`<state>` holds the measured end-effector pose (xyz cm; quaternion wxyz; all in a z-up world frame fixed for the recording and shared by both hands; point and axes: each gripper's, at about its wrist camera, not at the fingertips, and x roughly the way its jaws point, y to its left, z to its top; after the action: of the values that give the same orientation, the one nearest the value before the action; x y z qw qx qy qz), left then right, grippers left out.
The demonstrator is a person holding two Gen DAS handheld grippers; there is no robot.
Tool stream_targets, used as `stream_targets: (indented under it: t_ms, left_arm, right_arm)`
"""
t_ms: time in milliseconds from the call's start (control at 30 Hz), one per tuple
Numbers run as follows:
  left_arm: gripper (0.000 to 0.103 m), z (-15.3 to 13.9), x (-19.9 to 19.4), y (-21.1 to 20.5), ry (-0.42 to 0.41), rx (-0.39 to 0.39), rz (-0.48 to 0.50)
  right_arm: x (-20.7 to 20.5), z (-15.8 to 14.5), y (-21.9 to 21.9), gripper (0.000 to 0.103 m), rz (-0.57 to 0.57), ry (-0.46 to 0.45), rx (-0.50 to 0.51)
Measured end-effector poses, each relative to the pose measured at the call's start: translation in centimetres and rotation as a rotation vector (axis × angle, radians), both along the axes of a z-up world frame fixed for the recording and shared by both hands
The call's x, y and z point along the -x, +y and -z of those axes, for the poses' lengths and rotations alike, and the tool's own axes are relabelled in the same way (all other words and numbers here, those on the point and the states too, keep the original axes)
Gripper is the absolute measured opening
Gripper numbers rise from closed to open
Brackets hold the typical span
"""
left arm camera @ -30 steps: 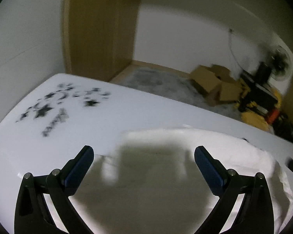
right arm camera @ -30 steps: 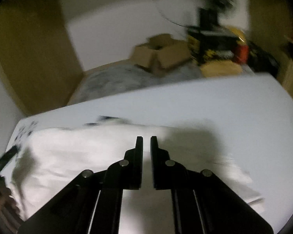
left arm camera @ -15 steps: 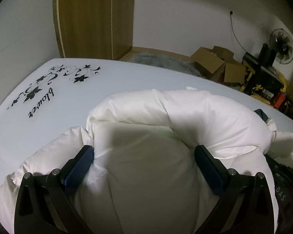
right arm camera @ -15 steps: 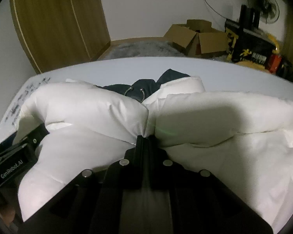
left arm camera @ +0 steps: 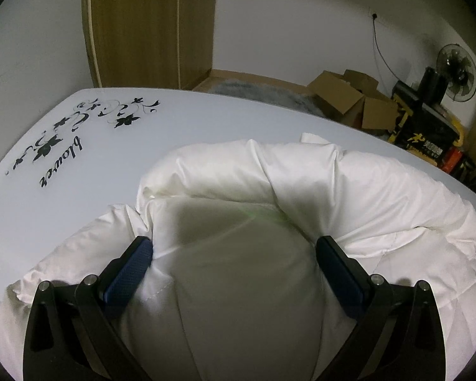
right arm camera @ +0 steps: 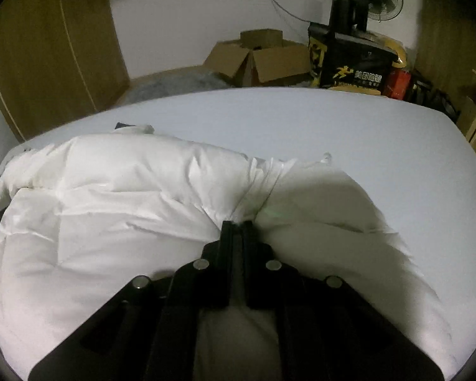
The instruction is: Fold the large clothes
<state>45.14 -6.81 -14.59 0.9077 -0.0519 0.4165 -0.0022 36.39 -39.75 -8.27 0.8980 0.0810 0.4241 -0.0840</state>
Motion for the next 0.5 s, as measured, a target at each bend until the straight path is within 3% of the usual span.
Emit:
stream_targets:
  t_ms: [167,233,333,400,500]
  left_arm:
    - [0.103,-0.6,0.6,1.0,0.026,0.064,0.048]
    - [0.103,-2.7,3.7,3.0,-0.002,0.143,0.043]
    - [0.103,-5.3,8.7,5.6,-0.015,0.225,0.061]
    - [0.103,-6.1,11.3,6.7,0.008,0.245,0.076]
    - [0.103,-6.4,15.2,8.8,0.038,0.311,0.090]
  right_arm:
    - [-0.6,0.2,0.6,0.006,-0.001,0.025,0.028]
    - [-0.3,-1.2,0.8,0.011,0.035,0.086,0.050]
    - [1.7,-6.2,3.1,0.011,-0.041,-0.043,-0.144]
    - [0.9,-8.5,7.1,0.008,-0.088,-0.023,-0.123]
    - [-1.5,-8.6,11.7,0.007,-0.146,0.025,-0.175]
